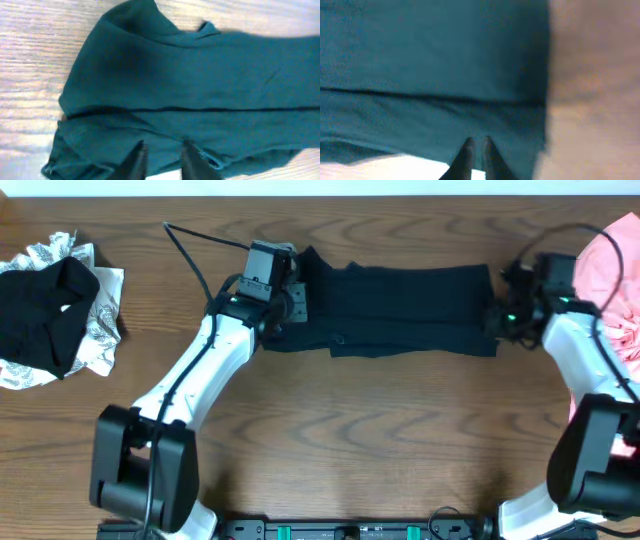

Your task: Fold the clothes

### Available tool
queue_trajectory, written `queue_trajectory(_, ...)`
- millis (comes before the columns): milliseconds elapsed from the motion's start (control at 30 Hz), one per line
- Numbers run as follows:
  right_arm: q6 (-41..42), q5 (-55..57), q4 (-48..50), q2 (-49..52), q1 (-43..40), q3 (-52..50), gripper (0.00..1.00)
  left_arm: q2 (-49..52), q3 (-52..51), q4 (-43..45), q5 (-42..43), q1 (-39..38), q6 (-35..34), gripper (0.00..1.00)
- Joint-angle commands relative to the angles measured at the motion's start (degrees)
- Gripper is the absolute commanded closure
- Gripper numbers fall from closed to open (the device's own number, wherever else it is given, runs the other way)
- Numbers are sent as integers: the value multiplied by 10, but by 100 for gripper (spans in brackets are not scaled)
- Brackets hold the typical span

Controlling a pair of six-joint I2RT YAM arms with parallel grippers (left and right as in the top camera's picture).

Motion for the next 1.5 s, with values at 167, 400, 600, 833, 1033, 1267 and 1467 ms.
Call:
queue_trajectory(167, -28, 39, 71, 28, 101, 8, 99, 69, 7, 54, -14, -2, 15, 94)
queue_trajectory(400, -42, 45, 139, 93, 132, 8, 99, 92, 7, 98, -28, -1, 15, 94)
queue_trajectory(600, -47, 40, 183, 147, 142, 8, 99, 124, 7, 132, -34, -1, 43, 94)
queue_trajectory(833, -57, 34, 181, 169, 153, 8, 99, 160, 7, 140, -34, -1, 43, 94)
queue_trajectory(1033, -56, 34, 139, 169, 153, 8, 99, 169, 7, 105, -34, -1, 43, 94)
queue_trajectory(1267, -56, 34, 87, 169, 152, 8, 99, 170, 7, 57, -34, -2, 42, 94)
queue_trajectory(1467, -56, 43, 70, 169, 151, 8, 99, 169, 7, 6, -34, -2, 42, 94)
